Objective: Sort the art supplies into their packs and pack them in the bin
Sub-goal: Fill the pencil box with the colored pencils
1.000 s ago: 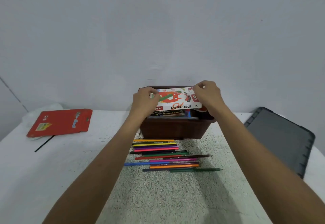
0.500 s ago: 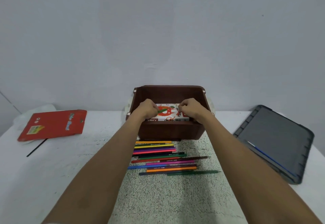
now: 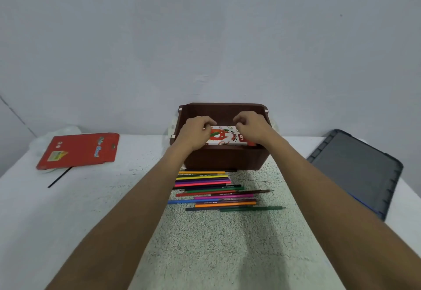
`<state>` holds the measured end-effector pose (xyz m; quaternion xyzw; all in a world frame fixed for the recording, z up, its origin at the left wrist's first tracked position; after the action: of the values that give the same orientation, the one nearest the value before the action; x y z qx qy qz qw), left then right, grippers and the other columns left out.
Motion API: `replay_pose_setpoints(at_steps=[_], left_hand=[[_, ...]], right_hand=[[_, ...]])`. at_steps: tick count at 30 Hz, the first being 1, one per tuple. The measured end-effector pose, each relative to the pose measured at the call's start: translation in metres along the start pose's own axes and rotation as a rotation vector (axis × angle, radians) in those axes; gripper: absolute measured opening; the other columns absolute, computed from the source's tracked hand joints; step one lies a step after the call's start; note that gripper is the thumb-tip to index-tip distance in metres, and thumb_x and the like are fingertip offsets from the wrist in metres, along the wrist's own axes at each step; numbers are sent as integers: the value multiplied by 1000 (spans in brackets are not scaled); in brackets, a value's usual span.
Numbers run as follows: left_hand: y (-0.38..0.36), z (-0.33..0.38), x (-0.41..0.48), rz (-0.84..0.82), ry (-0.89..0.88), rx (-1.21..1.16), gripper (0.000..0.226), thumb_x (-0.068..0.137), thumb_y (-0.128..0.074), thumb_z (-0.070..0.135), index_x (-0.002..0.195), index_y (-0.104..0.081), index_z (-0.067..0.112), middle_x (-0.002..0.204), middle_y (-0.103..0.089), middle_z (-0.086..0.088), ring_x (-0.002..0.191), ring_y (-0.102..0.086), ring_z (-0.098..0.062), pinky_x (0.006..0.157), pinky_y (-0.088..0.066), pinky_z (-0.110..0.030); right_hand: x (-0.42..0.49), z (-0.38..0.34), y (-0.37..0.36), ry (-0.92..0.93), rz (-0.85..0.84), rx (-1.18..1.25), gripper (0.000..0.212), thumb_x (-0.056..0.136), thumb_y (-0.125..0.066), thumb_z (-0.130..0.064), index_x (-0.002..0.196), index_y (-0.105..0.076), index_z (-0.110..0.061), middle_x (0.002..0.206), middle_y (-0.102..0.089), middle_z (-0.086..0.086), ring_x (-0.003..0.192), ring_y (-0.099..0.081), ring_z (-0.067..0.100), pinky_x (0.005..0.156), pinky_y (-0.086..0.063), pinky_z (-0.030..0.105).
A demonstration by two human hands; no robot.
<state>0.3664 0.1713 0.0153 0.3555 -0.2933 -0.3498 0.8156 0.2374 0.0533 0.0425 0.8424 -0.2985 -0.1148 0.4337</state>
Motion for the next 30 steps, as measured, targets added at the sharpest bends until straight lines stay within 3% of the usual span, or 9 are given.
replay_pose_setpoints(at_steps=[4,7,10,14,19,24,27,30], left_hand=[[19,-7,-29,156,-12,-110,26,100,-47,15,114,-68,19,118,-66,2,110,-55,-9,71,-40,-12],[41,-27,-51,248,29,-218,26,100,-46,11,111,-69,16,114,-65,4,107,-53,-5,77,-41,-8],[70,-61,-67,339,93,-265,28,98,-46,6,108,-70,16,112,-67,4,106,-58,-8,89,-43,-18],[106,-117,-105,497,239,-294,30,94,-46,0,108,-69,11,107,-67,2,99,-59,-8,83,-40,-7],[146,-192,-154,641,417,-241,22,95,-51,6,108,-69,10,110,-68,-3,103,-61,-19,90,-47,-29],[178,-260,-184,606,626,-138,31,94,-48,7,119,-66,15,124,-65,-5,119,-57,-23,100,-41,-31],[191,-292,-191,566,692,-72,32,93,-50,9,123,-63,14,123,-64,-8,115,-58,-25,95,-42,-32],[201,-309,-192,571,701,-5,33,92,-51,8,122,-63,11,119,-65,-10,110,-59,-25,89,-44,-32]], right_hand=[[-13,-22,3,82,52,37,34,97,-48,-13,128,-61,-11,127,-62,7,116,-56,19,88,-39,22],[-21,-48,-4,148,56,66,33,96,-48,-13,126,-62,-13,121,-62,4,105,-55,14,86,-43,22],[-23,-82,-20,218,52,104,32,95,-48,-11,124,-63,-13,117,-64,3,102,-56,12,85,-38,17],[-24,-129,-59,291,-28,160,31,95,-47,-11,122,-63,-14,119,-63,4,94,-57,11,73,-37,9],[-10,-186,-127,323,-190,236,31,96,-48,-15,125,-60,-17,125,-58,6,111,-56,19,91,-46,29],[11,-224,-194,219,-313,327,33,94,-50,-16,127,-57,-17,119,-58,6,105,-53,18,82,-40,26],[24,-235,-232,157,-383,323,35,94,-50,-18,129,-53,-15,115,-60,7,103,-56,20,84,-43,29],[34,-238,-266,106,-414,303,39,94,-50,-19,132,-51,-15,126,-58,10,114,-55,25,85,-41,29]])
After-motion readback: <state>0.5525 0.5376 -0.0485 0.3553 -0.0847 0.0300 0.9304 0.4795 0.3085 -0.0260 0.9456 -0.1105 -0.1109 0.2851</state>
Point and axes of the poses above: each hand's wrist, its own x-axis towards the middle knuckle, its own y-axis out of the back of the hand, z = x × y, the point moved 5 cm from there along x, towards the middle knuckle
